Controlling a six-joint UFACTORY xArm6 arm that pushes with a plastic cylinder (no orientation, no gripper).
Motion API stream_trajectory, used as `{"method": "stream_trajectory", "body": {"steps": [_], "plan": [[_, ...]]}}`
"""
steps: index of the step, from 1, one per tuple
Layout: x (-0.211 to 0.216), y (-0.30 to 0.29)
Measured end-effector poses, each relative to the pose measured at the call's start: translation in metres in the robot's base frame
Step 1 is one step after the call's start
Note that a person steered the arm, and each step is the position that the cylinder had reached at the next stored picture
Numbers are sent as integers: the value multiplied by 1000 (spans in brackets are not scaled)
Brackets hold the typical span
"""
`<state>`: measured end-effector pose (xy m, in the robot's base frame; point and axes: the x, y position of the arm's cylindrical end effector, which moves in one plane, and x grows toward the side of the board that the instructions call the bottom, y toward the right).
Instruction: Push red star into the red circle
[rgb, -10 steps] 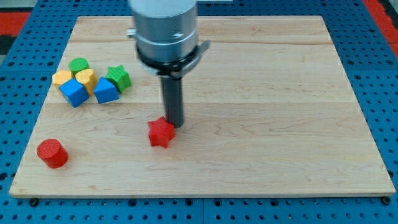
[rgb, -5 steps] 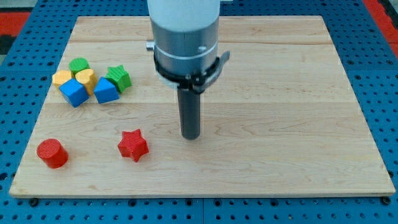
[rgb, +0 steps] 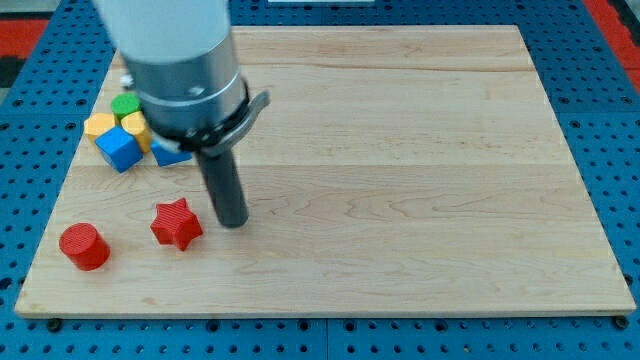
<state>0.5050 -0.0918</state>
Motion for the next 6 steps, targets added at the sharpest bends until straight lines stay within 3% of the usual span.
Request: {"method": "stream_trajectory", "body": {"steps": [1, 3, 6], "plan": [[-12, -13], [20, -59], [22, -120]]}}
